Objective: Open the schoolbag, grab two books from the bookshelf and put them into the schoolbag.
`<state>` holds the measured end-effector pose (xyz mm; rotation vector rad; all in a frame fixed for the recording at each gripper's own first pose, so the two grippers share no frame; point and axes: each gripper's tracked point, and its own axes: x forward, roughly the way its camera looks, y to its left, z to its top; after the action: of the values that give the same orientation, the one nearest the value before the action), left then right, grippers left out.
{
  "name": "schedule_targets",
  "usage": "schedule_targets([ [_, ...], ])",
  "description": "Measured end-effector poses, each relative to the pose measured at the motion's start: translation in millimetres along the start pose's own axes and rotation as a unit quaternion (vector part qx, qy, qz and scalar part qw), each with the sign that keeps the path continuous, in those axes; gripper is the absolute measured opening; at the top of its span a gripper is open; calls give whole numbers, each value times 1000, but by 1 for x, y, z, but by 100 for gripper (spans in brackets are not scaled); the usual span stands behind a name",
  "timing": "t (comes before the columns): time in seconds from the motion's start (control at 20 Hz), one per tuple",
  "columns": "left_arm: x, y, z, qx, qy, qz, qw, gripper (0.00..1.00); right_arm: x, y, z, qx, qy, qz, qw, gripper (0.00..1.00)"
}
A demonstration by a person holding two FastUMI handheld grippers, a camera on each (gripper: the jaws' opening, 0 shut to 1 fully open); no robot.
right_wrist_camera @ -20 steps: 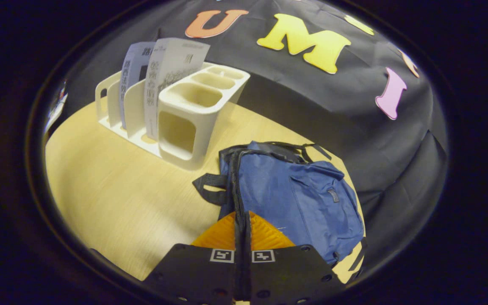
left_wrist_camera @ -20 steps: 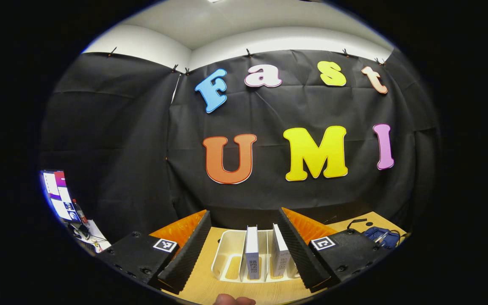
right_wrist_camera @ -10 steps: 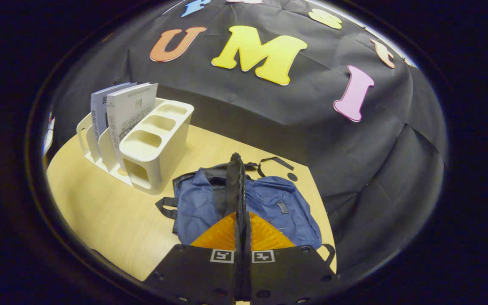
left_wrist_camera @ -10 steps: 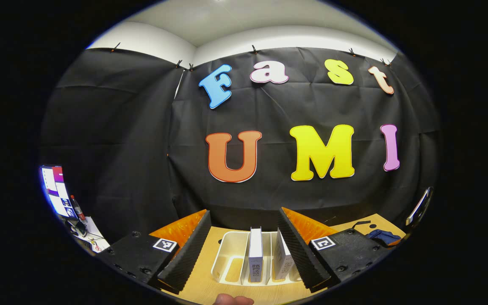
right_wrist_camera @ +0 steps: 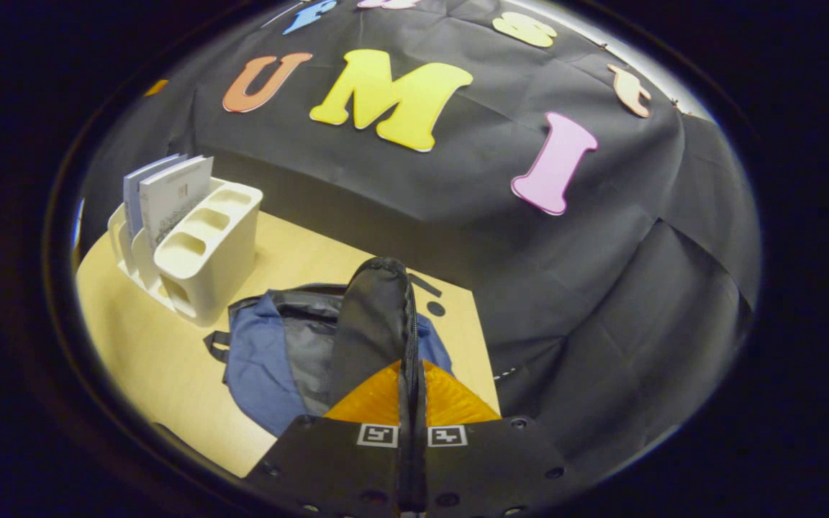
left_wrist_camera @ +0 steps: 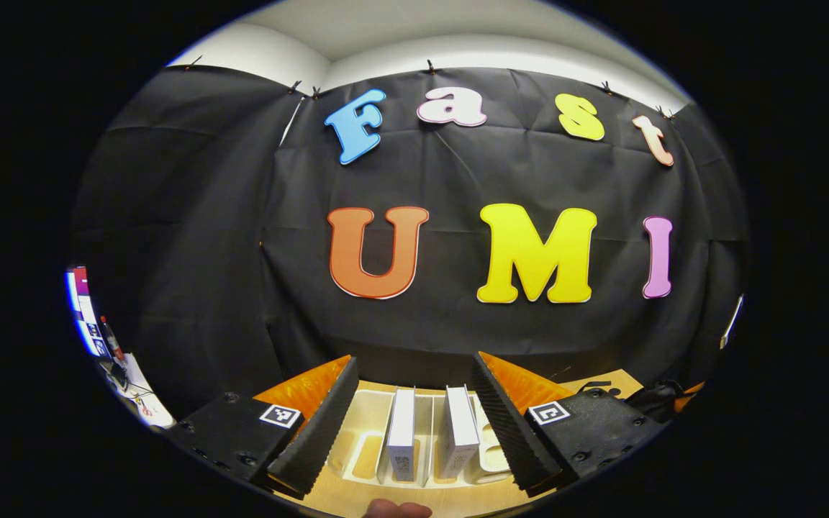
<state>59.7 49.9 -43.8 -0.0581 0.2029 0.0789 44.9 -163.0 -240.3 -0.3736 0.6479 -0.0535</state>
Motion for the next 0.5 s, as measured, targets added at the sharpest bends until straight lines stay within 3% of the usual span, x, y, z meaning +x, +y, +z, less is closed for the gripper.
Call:
schedule_targets([
  [0.25,33,-21,-3,27,51,-33,998,99,15,-37,-1,12,5,-2,1000,0],
  [0.5,67,-46,-14,32,129,-75,988,99,28,-73,-4,17,13,-3,1000,0],
])
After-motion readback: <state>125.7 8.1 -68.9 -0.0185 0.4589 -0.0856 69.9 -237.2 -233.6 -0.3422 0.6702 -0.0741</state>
